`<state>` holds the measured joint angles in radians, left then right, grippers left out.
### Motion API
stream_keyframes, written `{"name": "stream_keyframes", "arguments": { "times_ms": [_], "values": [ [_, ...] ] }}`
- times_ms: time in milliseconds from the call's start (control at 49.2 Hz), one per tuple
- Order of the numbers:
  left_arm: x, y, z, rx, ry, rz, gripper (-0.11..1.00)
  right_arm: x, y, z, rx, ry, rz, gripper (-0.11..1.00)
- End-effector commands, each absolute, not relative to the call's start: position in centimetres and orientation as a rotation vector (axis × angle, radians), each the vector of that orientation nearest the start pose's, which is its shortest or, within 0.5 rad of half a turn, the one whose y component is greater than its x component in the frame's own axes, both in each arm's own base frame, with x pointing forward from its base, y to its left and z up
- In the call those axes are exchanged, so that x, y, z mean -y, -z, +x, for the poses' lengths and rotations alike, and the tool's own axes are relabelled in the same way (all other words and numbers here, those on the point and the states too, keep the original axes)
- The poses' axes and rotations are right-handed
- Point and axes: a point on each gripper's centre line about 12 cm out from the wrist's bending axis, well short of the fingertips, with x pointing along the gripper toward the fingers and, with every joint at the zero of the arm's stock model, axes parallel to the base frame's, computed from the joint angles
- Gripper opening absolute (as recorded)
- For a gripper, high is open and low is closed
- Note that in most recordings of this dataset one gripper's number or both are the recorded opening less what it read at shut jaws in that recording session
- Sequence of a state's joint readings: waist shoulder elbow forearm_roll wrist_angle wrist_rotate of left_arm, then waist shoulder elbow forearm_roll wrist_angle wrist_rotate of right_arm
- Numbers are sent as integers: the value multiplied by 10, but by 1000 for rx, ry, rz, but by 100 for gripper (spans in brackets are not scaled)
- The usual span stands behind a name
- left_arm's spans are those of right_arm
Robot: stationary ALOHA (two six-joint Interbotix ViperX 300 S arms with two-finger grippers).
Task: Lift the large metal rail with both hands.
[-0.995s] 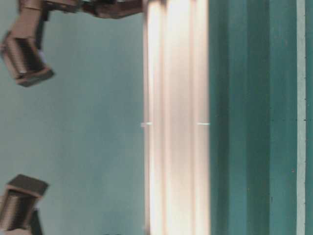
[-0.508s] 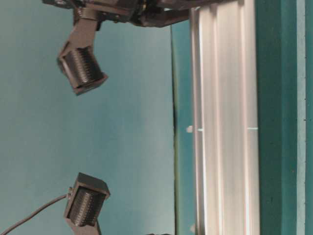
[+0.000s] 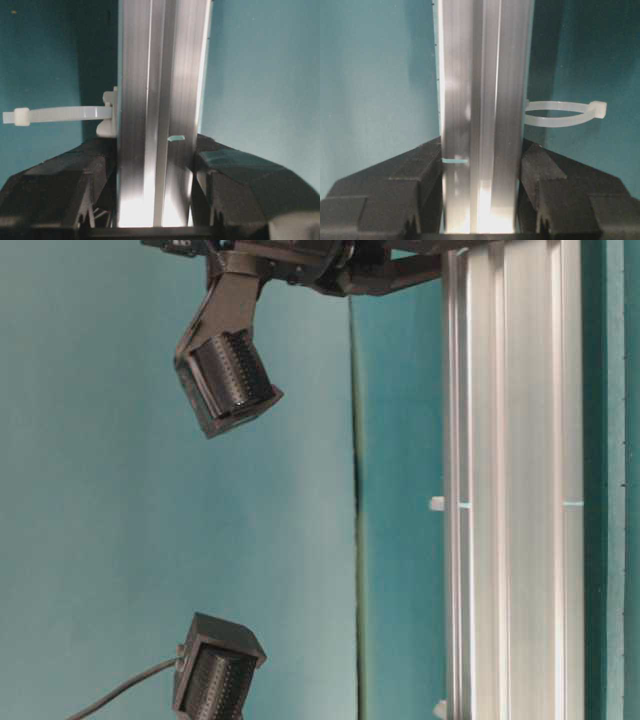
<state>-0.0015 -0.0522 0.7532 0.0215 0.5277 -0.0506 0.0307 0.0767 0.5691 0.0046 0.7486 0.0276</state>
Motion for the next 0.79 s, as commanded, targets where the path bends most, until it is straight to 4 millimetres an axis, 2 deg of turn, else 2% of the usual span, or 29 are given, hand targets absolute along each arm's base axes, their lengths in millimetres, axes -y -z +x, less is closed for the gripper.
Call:
{"name": "stream_keyframes", "arguments": {
  "times_ms": [0, 467, 772],
  "values": [
    [0, -133, 321, -1165, -30, -29, 36, -14, -126, 345, -1370, -17, 0, 39],
    [0, -127, 329, -1135, -29, -31, 36, -12, -120, 342, -1375, -8, 6, 39],
    [0, -123, 327, -1152, -23, -20, 36, -12, -118, 343, -1369, -11, 5, 39]
  ]
}}
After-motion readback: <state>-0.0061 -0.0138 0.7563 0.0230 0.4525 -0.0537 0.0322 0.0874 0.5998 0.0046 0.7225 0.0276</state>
